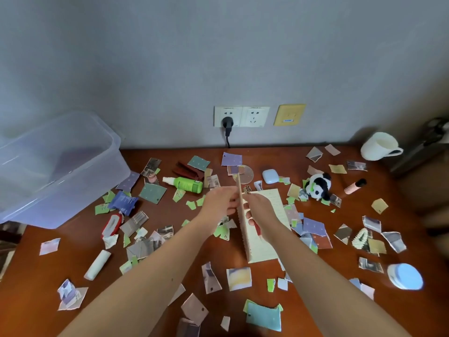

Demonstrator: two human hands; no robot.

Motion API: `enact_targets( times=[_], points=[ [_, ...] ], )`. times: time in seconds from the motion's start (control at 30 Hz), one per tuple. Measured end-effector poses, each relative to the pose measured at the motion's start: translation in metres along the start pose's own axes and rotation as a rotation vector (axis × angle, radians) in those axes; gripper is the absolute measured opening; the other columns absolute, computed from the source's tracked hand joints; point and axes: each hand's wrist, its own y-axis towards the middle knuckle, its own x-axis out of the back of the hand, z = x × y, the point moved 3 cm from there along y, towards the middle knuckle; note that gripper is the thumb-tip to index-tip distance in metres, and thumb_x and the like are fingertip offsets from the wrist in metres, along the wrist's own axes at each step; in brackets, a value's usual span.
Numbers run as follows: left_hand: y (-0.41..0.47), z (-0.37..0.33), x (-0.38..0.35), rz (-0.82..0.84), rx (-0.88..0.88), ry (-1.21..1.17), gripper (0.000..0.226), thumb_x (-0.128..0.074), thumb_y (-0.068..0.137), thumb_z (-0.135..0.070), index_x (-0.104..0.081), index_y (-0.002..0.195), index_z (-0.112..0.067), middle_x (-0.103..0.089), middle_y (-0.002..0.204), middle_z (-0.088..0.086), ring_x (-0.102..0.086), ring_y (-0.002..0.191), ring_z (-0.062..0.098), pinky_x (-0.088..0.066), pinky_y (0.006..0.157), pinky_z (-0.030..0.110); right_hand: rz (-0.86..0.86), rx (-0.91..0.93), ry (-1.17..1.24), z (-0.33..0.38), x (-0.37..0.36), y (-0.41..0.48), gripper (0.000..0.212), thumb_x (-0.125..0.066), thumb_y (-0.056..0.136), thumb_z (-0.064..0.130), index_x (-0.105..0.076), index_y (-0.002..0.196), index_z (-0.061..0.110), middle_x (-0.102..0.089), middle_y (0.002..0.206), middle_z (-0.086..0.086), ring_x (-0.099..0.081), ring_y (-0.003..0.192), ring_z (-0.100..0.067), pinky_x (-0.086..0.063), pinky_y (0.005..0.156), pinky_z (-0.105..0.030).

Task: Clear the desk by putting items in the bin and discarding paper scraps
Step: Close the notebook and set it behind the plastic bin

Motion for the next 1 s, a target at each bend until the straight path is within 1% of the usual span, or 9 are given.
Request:
enact_targets(
  times=[0.1,0.2,0.27,0.47,0.53,0.6,0.7,0.83,1.0],
  points=[
    [-0.005,0.005,-0.019,0.076,0.046,0.004,0.019,-0.039,0.101,-0.007,-0.058,0.095,-0.007,-0.06,0.088,0.008,-0.058,0.078,0.019,-0.047,0.064,0.019,-0.073,0.015,0.026,-0.003,0.021,-0.009,0.033,-0.051,0.091,0.035,-0.067,0.097,0.006,-0.064,0.088,-0.014,-0.052,0.072,-0.018,-0.041,0.061,-0.031],
    [-0.005,0.017,-0.031,0.026,0.034,0.07,0.029,-0.039,0.102,-0.008,-0.053,0.126,0.0,-0.059,0.125,0.019,-0.057,0.112,0.027,-0.046,0.091,0.031,-0.177,0.12,-0.006,-0.004,0.044,-0.019,0.037,-0.058,0.09,0.033,-0.063,0.09,-0.004,-0.055,0.082,-0.026,-0.045,0.068,-0.016,-0.036,0.062,-0.03],
    [-0.006,0.024,-0.039,0.025,0.061,0.119,0.035,-0.04,0.102,-0.009,-0.047,0.135,0.001,-0.052,0.137,0.018,-0.05,0.127,0.029,-0.039,0.098,0.032,-0.213,0.156,-0.048,-0.006,0.057,-0.021,0.028,-0.061,0.09,0.026,-0.059,0.079,0.001,-0.045,0.065,-0.01,-0.037,0.061,-0.014,-0.029,0.055,-0.026],
    [0.006,0.048,-0.056,-0.072,0.012,0.26,0.031,-0.053,0.094,-0.014,-0.057,0.125,-0.014,-0.055,0.125,0.006,-0.052,0.11,0.02,-0.04,0.089,0.027,-0.239,0.192,-0.254,-0.019,0.083,0.001,0.023,-0.055,0.092,0.017,-0.051,0.069,0.017,-0.046,0.06,0.003,-0.04,0.058,-0.016,-0.028,0.053,-0.029],
    [0.007,0.054,-0.062,-0.109,0.011,0.316,0.037,-0.052,0.095,-0.016,-0.05,0.132,-0.012,-0.048,0.129,0.004,-0.048,0.115,0.021,-0.035,0.088,0.026,-0.22,0.198,-0.32,-0.023,0.087,0.007,0.011,-0.051,0.094,0.019,-0.061,0.089,0.016,-0.057,0.075,0.001,-0.052,0.069,-0.022,-0.039,0.06,-0.033],
    [0.011,0.06,-0.068,-0.183,0.049,0.368,0.051,-0.053,0.096,-0.022,-0.038,0.143,-0.008,-0.04,0.143,0.008,-0.043,0.127,0.025,-0.036,0.095,0.028,-0.193,0.2,-0.396,-0.028,0.095,0.015,0.018,-0.047,0.095,0.019,-0.061,0.107,0.016,-0.063,0.094,-0.003,-0.057,0.082,-0.026,-0.047,0.071,-0.039],
    [0.014,0.071,-0.075,-0.269,0.099,0.383,0.054,-0.054,0.095,-0.021,-0.035,0.142,-0.001,-0.042,0.142,0.015,-0.047,0.117,0.028,-0.037,0.089,0.03,-0.156,0.193,-0.472,-0.036,0.106,0.022,0.026,-0.042,0.1,0.017,-0.057,0.121,0.016,-0.061,0.113,-0.005,-0.054,0.093,-0.025,-0.045,0.079,-0.037],
    [0.018,0.085,-0.083,-0.345,0.175,0.397,0.054,-0.058,0.091,-0.024,-0.042,0.136,0.0,-0.048,0.136,0.018,-0.051,0.118,0.035,-0.043,0.089,0.032,-0.038,0.14,-0.6,-0.052,0.117,0.035,0.038,-0.037,0.1,0.014,-0.05,0.135,0.017,-0.058,0.13,-0.006,-0.055,0.112,-0.032,-0.043,0.08,-0.035],
    [0.036,0.101,-0.086,-0.456,0.204,0.345,0.069,-0.063,0.075,-0.038,-0.046,0.132,-0.005,-0.05,0.133,0.017,-0.051,0.117,0.037,-0.046,0.1,0.046,0.107,0.102,-0.692,-0.069,0.124,0.047,0.041,-0.036,0.094,0.006,-0.051,0.132,0.015,-0.062,0.119,-0.012,-0.054,0.092,-0.03,-0.04,0.067,-0.03]
  ],
)
